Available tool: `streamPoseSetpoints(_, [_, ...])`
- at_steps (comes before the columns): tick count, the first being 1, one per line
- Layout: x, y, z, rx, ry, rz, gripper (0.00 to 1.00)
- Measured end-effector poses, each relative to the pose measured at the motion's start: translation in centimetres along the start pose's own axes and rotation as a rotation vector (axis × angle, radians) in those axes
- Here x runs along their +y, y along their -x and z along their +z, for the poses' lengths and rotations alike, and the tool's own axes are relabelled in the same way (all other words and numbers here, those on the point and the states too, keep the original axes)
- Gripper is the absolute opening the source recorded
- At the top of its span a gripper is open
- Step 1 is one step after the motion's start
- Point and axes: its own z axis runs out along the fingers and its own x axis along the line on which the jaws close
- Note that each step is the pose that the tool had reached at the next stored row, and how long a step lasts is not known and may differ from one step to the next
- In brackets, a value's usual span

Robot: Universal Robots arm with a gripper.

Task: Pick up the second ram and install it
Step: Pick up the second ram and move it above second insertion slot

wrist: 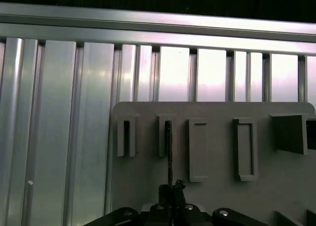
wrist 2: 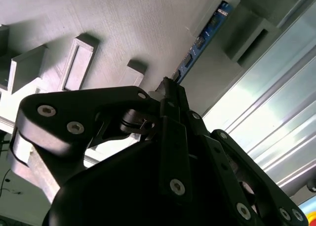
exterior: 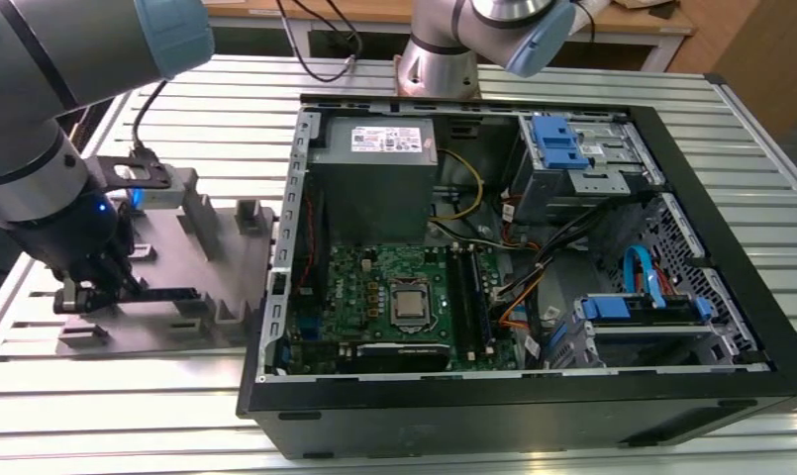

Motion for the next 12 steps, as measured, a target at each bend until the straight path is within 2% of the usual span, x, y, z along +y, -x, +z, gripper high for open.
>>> streamPoseSetpoints(12, [0.11,0.1,-2.25,0.0,0.0,0.0,0.13])
